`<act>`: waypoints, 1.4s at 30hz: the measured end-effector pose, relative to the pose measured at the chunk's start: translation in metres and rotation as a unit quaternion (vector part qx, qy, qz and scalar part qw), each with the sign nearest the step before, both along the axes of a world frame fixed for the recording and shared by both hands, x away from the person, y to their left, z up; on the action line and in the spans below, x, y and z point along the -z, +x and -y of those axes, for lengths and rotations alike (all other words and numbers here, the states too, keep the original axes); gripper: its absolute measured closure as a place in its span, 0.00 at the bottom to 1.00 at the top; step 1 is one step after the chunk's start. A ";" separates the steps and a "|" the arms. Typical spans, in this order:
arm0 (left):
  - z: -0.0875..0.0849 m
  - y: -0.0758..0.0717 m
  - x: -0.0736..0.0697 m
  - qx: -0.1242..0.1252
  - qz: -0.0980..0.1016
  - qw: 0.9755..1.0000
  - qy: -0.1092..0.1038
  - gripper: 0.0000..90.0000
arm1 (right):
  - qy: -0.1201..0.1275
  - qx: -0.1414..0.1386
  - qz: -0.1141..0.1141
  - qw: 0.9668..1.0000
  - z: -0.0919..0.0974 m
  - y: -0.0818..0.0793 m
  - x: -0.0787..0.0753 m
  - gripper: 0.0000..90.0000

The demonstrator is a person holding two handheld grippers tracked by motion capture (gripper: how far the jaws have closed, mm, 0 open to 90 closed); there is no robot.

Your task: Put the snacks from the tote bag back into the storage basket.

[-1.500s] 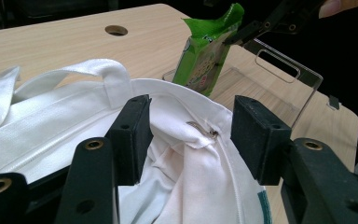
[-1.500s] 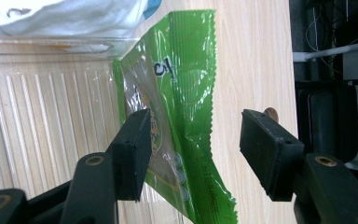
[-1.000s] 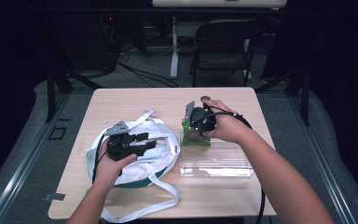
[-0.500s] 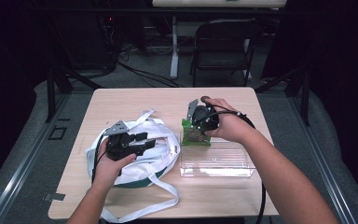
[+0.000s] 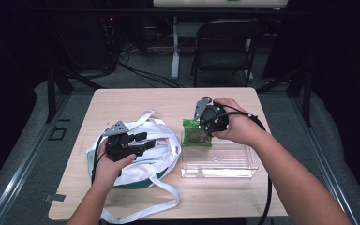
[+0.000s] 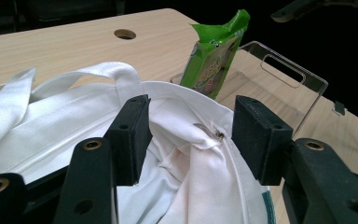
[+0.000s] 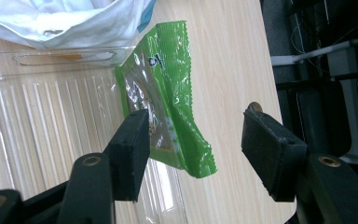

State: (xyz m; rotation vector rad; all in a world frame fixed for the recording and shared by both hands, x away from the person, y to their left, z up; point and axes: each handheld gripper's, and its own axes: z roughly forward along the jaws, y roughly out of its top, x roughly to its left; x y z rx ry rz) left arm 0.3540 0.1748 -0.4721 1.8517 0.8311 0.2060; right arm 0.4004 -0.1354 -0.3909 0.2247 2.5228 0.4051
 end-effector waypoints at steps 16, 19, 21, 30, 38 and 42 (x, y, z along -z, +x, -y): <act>-0.002 0.001 0.000 -0.004 0.003 1.000 -0.001 0.52 | 0.163 0.094 -0.011 0.982 0.023 -0.019 0.003 0.52; -0.002 0.001 0.000 -0.005 0.003 1.000 -0.001 0.52 | 0.200 0.114 -0.006 0.973 0.028 -0.025 0.005 0.52; -0.002 0.001 0.001 -0.006 0.002 1.000 0.000 0.52 | 0.222 0.126 -0.001 0.967 0.031 -0.029 0.007 0.52; -0.002 0.001 0.002 -0.006 0.000 1.000 0.004 0.52 | 0.280 0.171 -0.018 0.945 0.044 -0.038 0.028 0.54; -0.002 0.002 0.003 -0.007 0.001 1.000 0.007 0.52 | 0.325 0.204 -0.007 0.923 0.056 -0.046 0.037 0.57; -0.001 0.002 0.004 -0.007 -0.001 1.000 0.007 0.52 | 0.336 0.213 -0.011 0.917 0.061 -0.048 0.041 0.57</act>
